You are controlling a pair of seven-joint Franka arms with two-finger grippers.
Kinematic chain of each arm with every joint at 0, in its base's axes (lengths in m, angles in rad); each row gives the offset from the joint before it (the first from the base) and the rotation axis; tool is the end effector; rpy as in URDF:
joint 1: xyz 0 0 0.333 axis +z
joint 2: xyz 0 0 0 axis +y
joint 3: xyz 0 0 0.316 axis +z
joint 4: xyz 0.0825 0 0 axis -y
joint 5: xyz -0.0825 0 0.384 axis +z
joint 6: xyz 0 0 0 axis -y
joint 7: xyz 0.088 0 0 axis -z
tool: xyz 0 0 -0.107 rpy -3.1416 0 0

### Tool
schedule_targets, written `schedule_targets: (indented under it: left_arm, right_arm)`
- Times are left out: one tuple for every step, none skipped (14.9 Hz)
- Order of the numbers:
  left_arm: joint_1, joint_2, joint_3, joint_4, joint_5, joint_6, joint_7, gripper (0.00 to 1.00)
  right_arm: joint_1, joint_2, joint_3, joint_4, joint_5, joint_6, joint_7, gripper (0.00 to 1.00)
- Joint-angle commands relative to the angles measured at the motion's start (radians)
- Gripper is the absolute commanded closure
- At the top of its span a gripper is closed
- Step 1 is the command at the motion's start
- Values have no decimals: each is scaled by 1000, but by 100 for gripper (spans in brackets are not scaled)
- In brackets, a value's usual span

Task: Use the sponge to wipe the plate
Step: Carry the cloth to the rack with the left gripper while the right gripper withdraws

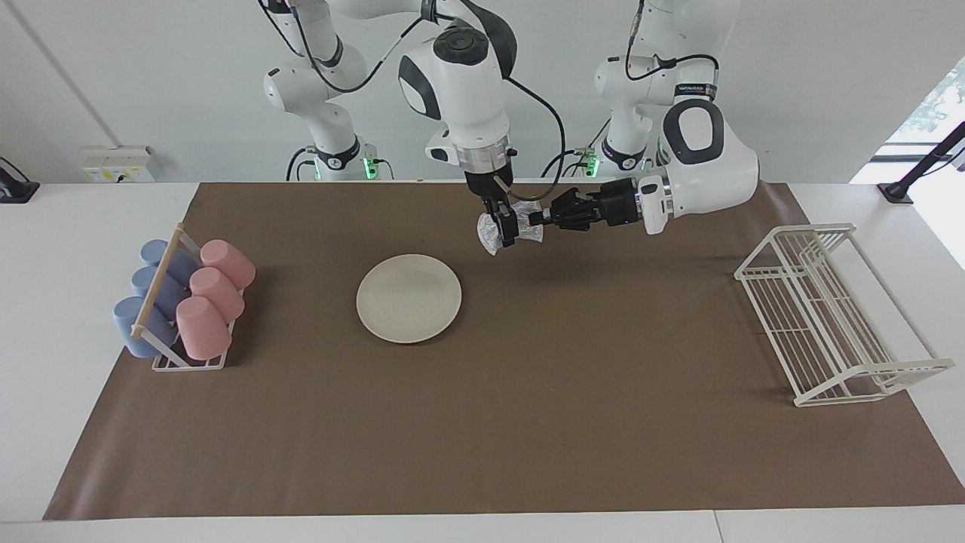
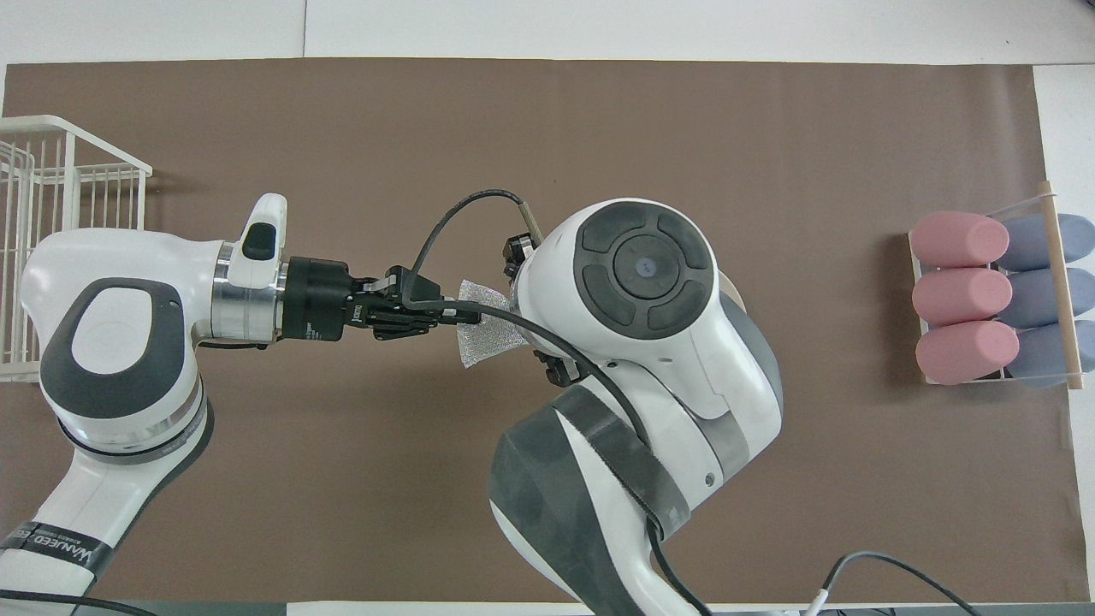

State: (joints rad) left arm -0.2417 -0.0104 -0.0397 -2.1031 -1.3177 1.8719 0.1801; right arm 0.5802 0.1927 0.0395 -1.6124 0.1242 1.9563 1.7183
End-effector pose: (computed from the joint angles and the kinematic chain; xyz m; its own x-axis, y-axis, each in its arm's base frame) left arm 0.5022 -0.2219 0.4557 0.9665 -0.0319 -0.2546 0.2245 -0.3753 0.8993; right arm 0.5152 0.3753 0.5266 0.4235 -0.8937 -0.1483 -0.9044 -0.4074 -0.1272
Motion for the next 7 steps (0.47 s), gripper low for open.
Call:
schedule_targets:
  left_arm:
    - [8, -29, 11, -32, -8, 27, -11, 100]
    - [25, -29, 11, -32, -2, 33, -13, 100]
    - [33, -29, 12, -38, 9, 48, -31, 100]
    - [38, -28, 12, -43, 56, 96, -65, 100]
    - [48, -22, 12, -41, 113, 145, -100, 100]
    - [56, -17, 12, -38, 156, 173, -128, 100]
    - [59, -16, 12, -38, 202, 194, -143, 100]
  right_arm:
    - [-52, -74, 5, -40, -23, -43, -260, 0]
    - [-77, -96, 5, -49, -23, -63, -358, 0]
    - [-100, -114, 5, -58, -23, -74, -449, 0]
    - [-126, -134, 3, -69, -23, -82, -553, 0]
    - [-155, -156, 5, -83, -23, -94, -645, 0]
    - [-184, -176, 3, -92, -23, -106, -740, 0]
    - [-207, -185, 3, -95, -23, -119, -810, 0]
